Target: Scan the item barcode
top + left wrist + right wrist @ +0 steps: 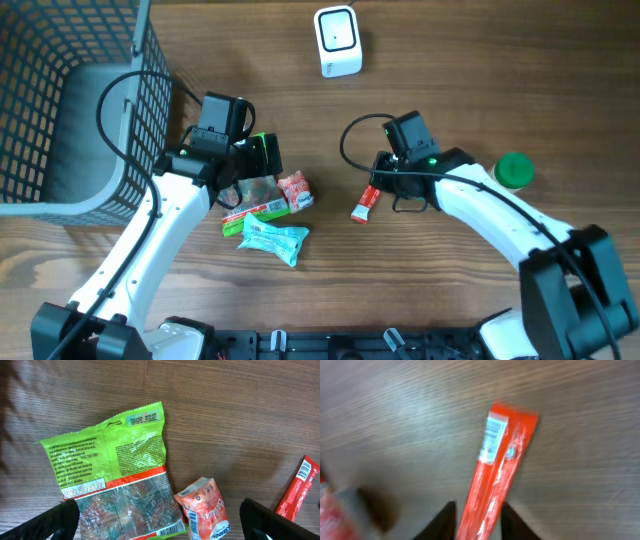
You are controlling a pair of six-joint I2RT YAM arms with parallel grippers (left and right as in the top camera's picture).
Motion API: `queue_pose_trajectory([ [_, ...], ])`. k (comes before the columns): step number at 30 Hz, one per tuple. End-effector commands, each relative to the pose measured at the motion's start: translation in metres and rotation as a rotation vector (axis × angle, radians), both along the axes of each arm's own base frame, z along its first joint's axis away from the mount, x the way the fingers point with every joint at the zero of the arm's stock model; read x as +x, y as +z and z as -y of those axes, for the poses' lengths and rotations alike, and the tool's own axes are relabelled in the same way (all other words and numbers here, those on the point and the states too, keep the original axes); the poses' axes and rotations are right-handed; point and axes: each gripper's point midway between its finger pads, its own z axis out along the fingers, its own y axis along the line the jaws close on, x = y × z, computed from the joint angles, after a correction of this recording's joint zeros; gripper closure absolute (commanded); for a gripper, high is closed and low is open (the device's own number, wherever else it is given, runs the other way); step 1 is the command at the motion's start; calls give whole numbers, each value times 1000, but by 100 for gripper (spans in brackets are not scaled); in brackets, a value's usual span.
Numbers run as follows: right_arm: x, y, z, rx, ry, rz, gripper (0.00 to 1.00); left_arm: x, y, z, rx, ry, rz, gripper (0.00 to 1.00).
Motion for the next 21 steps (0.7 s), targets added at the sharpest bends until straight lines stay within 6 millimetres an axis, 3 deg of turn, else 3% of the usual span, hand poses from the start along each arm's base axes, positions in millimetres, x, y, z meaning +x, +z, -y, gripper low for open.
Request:
queue_pose_trajectory([
  [1, -29, -6, -14, 70, -53, -139, 64, 0, -1, -1, 10, -11, 0, 0],
  [4, -41, -23, -14, 41, -86, -165, 62, 0, -1, -1, 10, -11, 0, 0],
  [9, -43, -36, -16, 69, -166, -177, 68, 0, -1, -1, 10, -11, 0, 0],
  [11, -45, -44, -15, 82, -193, -177, 72, 0, -1, -1, 10, -11, 0, 0],
  [16, -50, -54, -14, 110, -212, -172, 96, 0, -1, -1, 10, -11, 0, 0],
  [17, -50, -54, -14, 109, -201, -168, 96, 0, -1, -1, 10, -11, 0, 0],
  [19, -47, -47, -19, 121, -65, -134, 96, 0, -1, -1, 10, -11, 0, 0],
  [21, -40, -28, -26, 153, 188, -40, 96, 0, -1, -1, 10, -11, 0, 0],
])
